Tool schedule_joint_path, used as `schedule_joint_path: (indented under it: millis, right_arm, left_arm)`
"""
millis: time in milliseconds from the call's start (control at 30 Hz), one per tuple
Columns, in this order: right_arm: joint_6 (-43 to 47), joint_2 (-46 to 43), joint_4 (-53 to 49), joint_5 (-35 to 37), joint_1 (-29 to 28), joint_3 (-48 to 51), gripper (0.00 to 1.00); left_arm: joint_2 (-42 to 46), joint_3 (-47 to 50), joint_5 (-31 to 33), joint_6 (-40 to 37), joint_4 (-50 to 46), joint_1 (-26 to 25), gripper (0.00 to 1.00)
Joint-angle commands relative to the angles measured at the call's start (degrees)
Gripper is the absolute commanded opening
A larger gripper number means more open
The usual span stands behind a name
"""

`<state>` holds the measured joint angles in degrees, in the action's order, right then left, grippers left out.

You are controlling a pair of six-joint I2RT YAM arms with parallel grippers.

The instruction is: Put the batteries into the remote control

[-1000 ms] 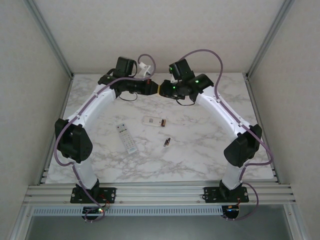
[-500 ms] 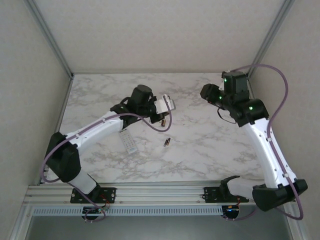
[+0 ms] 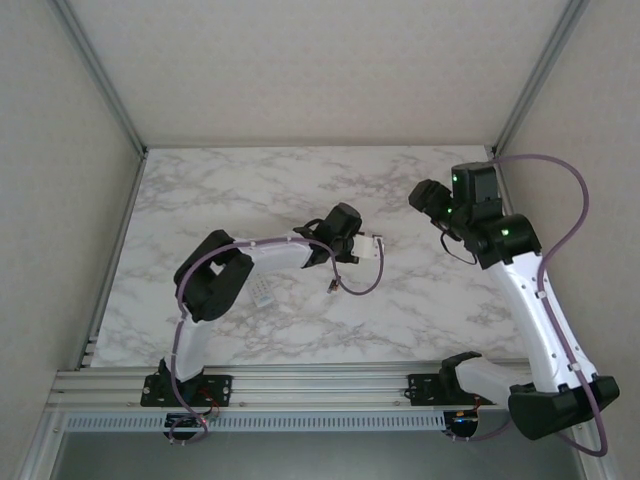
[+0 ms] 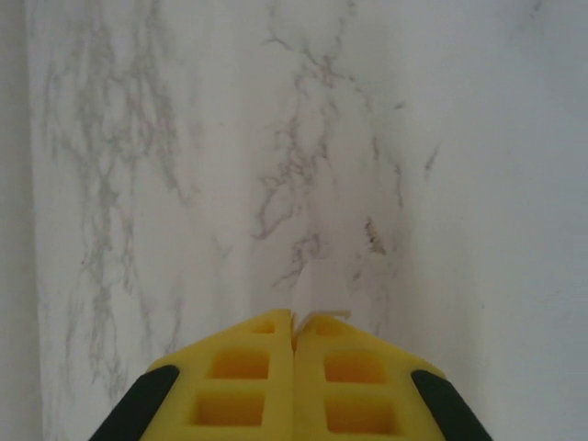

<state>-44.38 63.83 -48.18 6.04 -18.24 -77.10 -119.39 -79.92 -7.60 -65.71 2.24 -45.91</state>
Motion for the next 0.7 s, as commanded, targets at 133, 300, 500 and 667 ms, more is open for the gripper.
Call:
schedule_joint_path:
  millis: [133,300,500,667]
  right_arm:
    - [-6.68,-6.61,-0.28,1.32,0.16,6.11,0.75]
    - [-8.33,-6.80,1.45,1.63,0.17,8.41,0.75]
    - [-2.89,-1.60,2.39,-0.24,0.14,5.19,0.74]
    - [14.15,3.54,2.74,-2.01,0.18,0.75,0.75]
  left_arm:
    - [-2.65,0.54,-6.06,-5.01,2.75,-1.51,0.07]
    - [-1.06,4.21,-10.20,-7.22,1.72,-1.54,0.15]
    - [2.34,5.75,-11.48,-7.57,-1.36,-1.83,0.21]
    - [8.37,5.15,-9.20,-0.89,-3.97,-2.08,0.30]
